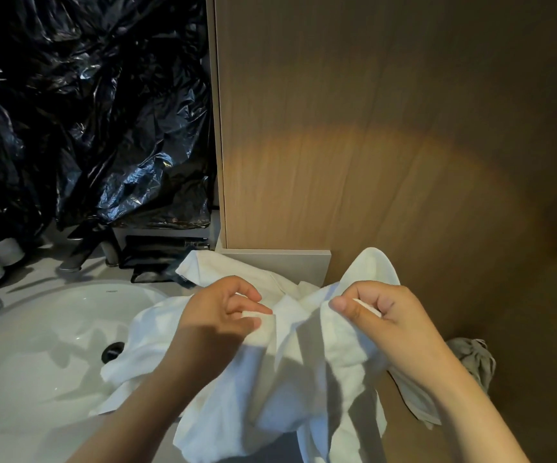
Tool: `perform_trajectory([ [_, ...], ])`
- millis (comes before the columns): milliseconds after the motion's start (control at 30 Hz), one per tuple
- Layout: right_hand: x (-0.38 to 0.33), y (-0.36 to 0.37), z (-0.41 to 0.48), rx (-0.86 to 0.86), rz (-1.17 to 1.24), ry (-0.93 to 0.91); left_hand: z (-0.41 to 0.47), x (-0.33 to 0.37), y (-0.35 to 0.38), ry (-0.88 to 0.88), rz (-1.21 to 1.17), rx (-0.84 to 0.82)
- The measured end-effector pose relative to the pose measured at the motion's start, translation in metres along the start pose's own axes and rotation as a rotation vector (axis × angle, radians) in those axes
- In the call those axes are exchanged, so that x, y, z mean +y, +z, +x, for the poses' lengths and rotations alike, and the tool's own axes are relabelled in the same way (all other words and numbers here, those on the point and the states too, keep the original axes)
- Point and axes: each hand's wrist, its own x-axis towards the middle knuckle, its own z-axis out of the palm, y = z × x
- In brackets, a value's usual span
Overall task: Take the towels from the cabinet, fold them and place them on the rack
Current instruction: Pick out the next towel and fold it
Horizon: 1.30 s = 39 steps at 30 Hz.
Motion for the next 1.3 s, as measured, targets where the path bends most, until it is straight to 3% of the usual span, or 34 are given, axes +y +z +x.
perform_trajectory([
  [167, -0.008, 0.003, 0.0, -0.028, 0.004, 0.049, 0.001, 0.008, 0.004, -0.037, -0.135, -0.013],
  [433, -0.017, 0.009, -0.005, -0.04, 0.279, 0.018, -0.004, 0.018, 0.018, -0.163, -0.483, 0.001],
  [567, -0.018, 0.014, -0.004, -0.098, 0.26, -0.022, -0.01, 0.022, 0.027, -0.023, -0.463, 0.028],
  [667, -0.017, 0.017, -0.001, -0.05, 0.168, -0.055, -0.013, 0.023, 0.029, 0.053, -0.429, -0.021],
  [900, -0.008, 0.022, -0.001, 0.125, 0.069, -0.034, -0.015, 0.014, 0.032, 0.022, -0.429, -0.016],
  [1133, -0.005, 0.024, -0.001, 0.18, 0.086, -0.022, -0.017, 0.017, 0.034, -0.01, -0.528, -0.044],
  [1300, -0.005, 0.029, -0.001, 0.212, 0.109, -0.036, -0.017, 0.016, 0.035, 0.025, -0.497, 0.022],
])
